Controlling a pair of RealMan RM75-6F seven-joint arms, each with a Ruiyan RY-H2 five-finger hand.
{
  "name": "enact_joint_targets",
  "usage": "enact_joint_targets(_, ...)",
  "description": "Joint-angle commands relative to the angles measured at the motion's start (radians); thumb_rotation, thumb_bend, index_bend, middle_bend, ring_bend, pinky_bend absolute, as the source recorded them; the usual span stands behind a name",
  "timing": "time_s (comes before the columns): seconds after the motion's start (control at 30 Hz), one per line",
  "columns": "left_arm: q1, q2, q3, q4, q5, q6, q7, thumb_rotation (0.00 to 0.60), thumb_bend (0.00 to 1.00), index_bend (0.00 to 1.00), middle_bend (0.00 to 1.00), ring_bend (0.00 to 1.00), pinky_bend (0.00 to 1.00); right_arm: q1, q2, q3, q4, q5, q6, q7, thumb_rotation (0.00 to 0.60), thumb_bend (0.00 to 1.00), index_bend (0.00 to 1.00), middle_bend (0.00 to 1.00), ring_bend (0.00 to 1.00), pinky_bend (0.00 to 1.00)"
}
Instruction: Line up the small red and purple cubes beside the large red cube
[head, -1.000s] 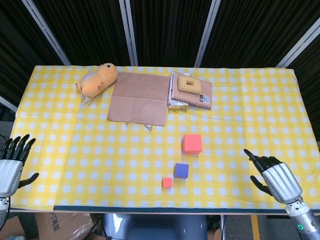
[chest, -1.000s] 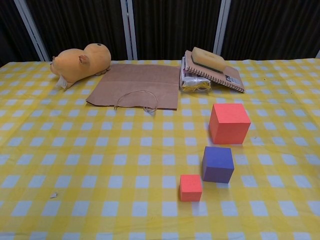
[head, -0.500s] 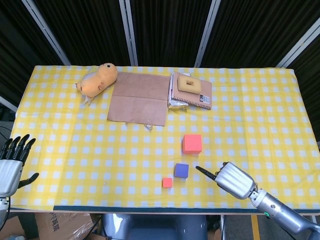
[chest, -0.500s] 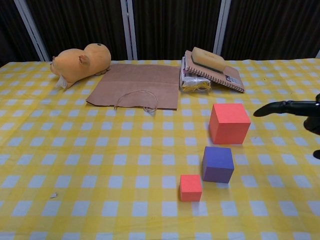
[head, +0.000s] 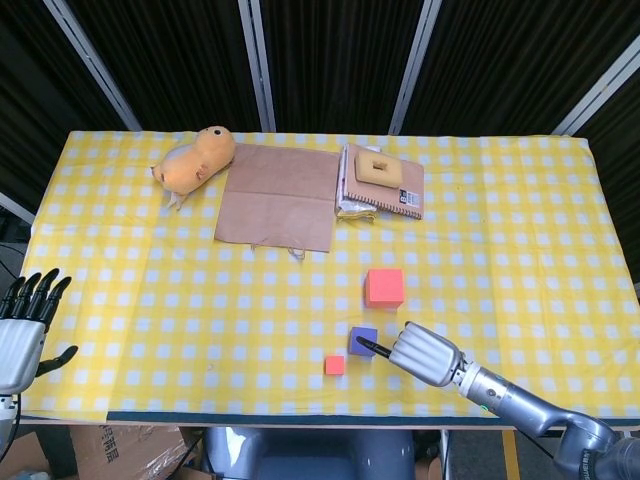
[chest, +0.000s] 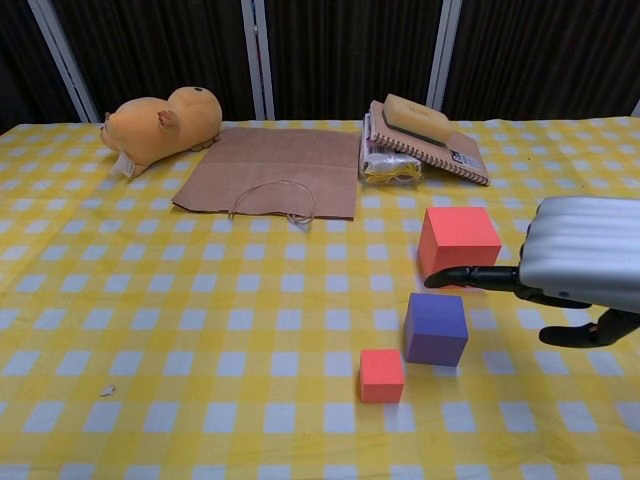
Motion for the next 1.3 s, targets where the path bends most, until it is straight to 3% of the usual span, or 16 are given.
enact_joint_targets(0.03, 0.000, 0.000, 0.000, 0.000, 0.000, 0.000, 0.000, 0.600, 0.02, 0.00, 0.00, 0.00, 0.00, 0.014, -0.024, -0.002, 0.023, 0.011, -0.010, -0.008, 0.600, 0.39, 0.03, 0.83, 0.89, 0.80)
enact_joint_targets(0.7, 0.000, 0.000, 0.000, 0.000, 0.000, 0.000, 0.000, 0.600, 0.02, 0.00, 0.00, 0.00, 0.00, 0.059, -0.166, -0.023, 0.145, 0.090, -0.025, -0.015, 0.600, 0.39, 0.03, 0.83, 0.89, 0.80)
enact_joint_targets(0.8, 0.000, 0.000, 0.000, 0.000, 0.000, 0.000, 0.000, 0.600, 0.02, 0.00, 0.00, 0.00, 0.00, 0.062, -0.178, -0.033, 0.162, 0.095, -0.021, -0.015, 0.600, 0.39, 0.14, 0.83, 0.89, 0.80)
enact_joint_targets(0.97, 0.000, 0.000, 0.000, 0.000, 0.000, 0.000, 0.000, 0.600, 0.02, 0.00, 0.00, 0.00, 0.00, 0.064, -0.196, -0.044, 0.177, 0.101, 0.001, 0.005, 0.600, 0.39, 0.41, 0.83, 0.89, 0.80)
enact_joint_targets(1.07, 0.000, 0.000, 0.000, 0.000, 0.000, 0.000, 0.000, 0.600, 0.02, 0.00, 0.00, 0.00, 0.00, 0.067, -0.202, -0.050, 0.181, 0.097, 0.014, 0.013, 0.600, 0.39, 0.47, 0.83, 0.89, 0.80)
enact_joint_targets(1.3, 0.000, 0.000, 0.000, 0.000, 0.000, 0.000, 0.000, 0.600, 0.02, 0.00, 0.00, 0.00, 0.00, 0.080, -0.193, -0.049, 0.161, 0.101, 0.039, 0.008, 0.600, 0.39, 0.48, 0.83, 0.89, 0.80)
